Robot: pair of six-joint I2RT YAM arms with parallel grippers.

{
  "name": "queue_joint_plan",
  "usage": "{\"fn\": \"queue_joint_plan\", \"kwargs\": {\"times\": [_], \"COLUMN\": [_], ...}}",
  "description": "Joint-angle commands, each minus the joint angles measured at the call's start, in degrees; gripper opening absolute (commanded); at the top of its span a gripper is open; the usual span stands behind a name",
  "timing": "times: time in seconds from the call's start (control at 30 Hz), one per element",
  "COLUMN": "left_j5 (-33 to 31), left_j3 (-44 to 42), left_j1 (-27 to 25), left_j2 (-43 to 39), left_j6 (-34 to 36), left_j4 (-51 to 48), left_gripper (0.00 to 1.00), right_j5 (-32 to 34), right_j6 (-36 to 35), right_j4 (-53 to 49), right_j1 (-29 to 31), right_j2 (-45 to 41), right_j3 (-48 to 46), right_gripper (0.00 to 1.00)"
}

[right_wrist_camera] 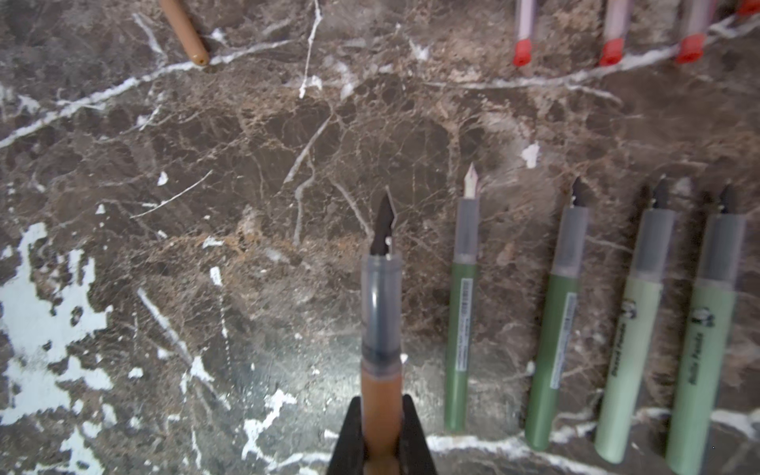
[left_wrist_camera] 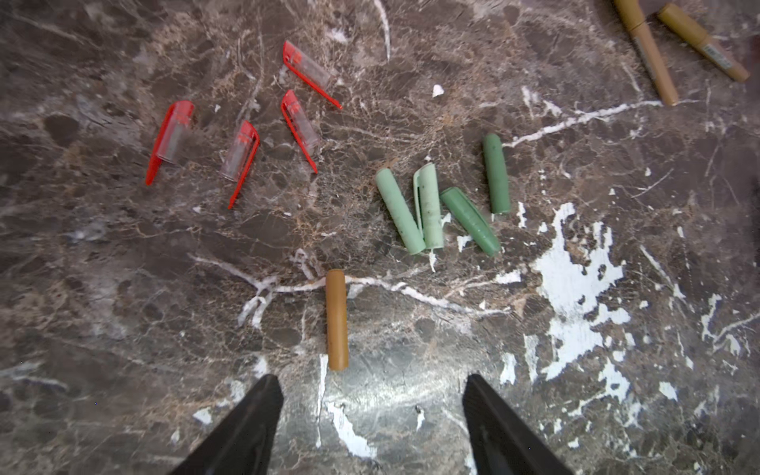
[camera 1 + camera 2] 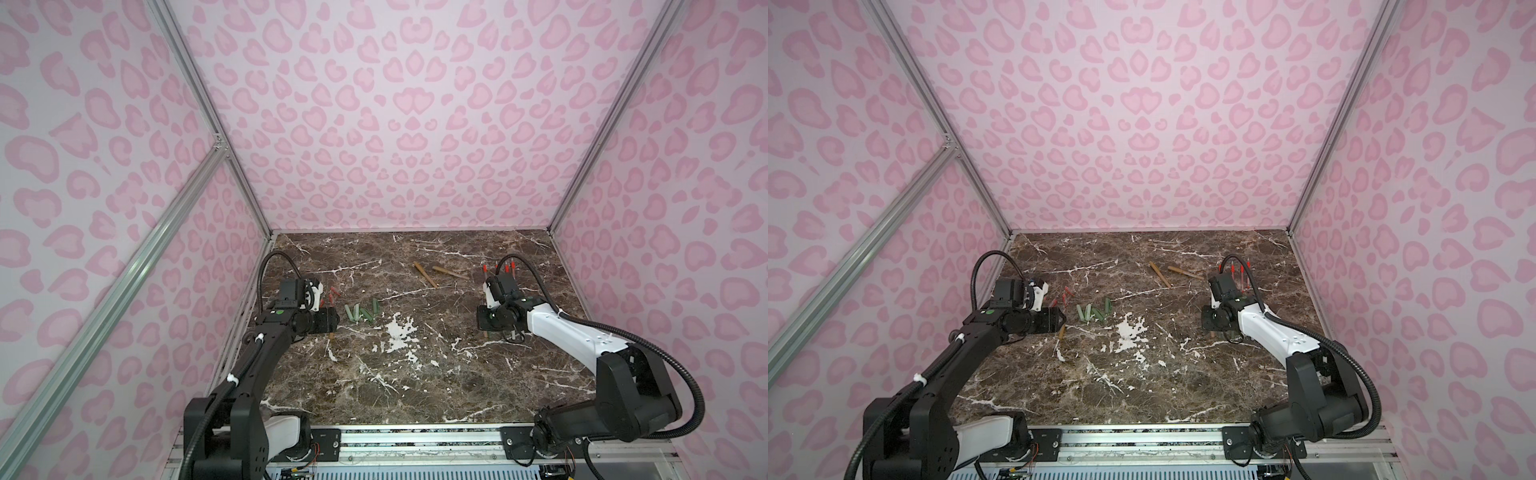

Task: Open the pen caps
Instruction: 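Lower the uncapped pen beside the green markers and release it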

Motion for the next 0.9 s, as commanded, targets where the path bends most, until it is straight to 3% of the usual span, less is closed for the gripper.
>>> {"fn": "queue_joint_plan", "kwargs": {"times": [0.0, 0.2, 0.5, 0.87], "left_j5": [0.8, 2.3, 2.6, 3.1], "left_j3": [-2.0, -1.3, -0.2, -0.4], "left_j1": [0.8, 3.8, 4.1, 4.0], "left_j2": [-4.4, -6.2, -6.2, -5.7], "left_j6": [2.6, 2.2, 1.4, 1.3], "left_j4": [4.2, 3.9, 3.9, 4.6], "left_gripper": [0.81, 0.91, 0.95, 0.96], "right_j5": [0.7, 1.2, 4.8, 6.7], "right_j6": [-1.5, 0.8, 2.2, 3.2], "right_j4": [0.5, 2.4, 3.0, 4.0], "right_j1": [0.0, 0.0, 1.1, 2.1], "right_j2": [2.8, 7.9, 10.9, 12.3], "right_j3": [1.4, 2.3, 2.2, 0.7], "right_gripper": [0.0, 0.01, 0.06, 0.21]}}
